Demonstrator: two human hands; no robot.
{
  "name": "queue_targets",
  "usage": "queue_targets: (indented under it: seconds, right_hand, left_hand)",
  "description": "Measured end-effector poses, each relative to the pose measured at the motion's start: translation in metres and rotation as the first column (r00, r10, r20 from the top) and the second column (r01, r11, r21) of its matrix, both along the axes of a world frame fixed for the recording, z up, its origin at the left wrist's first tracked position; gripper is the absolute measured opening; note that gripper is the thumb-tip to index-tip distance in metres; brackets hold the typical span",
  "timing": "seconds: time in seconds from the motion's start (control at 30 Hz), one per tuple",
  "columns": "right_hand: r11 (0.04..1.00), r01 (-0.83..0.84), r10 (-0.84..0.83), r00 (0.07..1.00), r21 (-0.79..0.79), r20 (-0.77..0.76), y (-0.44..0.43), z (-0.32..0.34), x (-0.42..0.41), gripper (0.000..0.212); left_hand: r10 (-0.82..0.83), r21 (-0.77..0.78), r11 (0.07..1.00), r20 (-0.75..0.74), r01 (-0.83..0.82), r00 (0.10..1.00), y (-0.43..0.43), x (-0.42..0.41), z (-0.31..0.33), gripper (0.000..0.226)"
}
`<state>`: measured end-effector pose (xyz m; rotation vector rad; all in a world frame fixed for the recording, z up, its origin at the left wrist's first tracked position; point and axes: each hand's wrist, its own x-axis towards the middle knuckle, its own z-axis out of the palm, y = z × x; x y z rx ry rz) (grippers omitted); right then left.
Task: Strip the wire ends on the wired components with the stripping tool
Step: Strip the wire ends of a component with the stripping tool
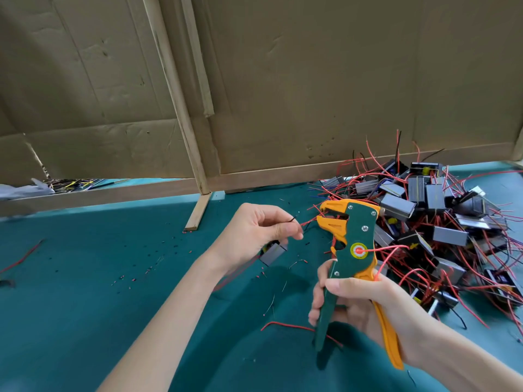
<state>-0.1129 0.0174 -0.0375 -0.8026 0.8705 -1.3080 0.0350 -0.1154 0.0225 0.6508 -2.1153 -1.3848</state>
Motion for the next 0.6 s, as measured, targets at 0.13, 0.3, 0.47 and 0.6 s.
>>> queue_targets:
  seconds: [0.13, 0.3, 0.47, 0.6]
  right_hand:
    - [0.999, -0.005, 0.001, 0.997, -0.045, -0.077, 0.000, 0.004, -0.002, 0.020]
    - [0.998, -0.032, 0.026, 0.993, -0.046, -0.117, 0.003, 0.004, -0.001, 0.022]
    - [0.999, -0.050, 0.046, 0.988, -0.022, -0.150, 0.006, 0.007, -0.001, 0.022]
    - [0.999, -0.047, 0.045, 0.982, -0.007, -0.183, 0.006, 0.008, -0.001, 0.022]
  left_hand:
    - [0.068, -0.033, 0.997, -0.030, -0.069, 0.997, 0.001, 0.000, 0.006, 0.007]
    - [0.084, -0.165, 0.983, -0.018, -0.086, 0.996, 0.002, -0.002, 0.010, 0.005]
    - [0.070, -0.178, 0.982, 0.048, -0.061, 0.996, 0.004, 0.000, 0.012, 0.013]
    - [0.110, -0.301, 0.951, 0.108, -0.073, 0.988, 0.007, 0.003, 0.018, 0.017]
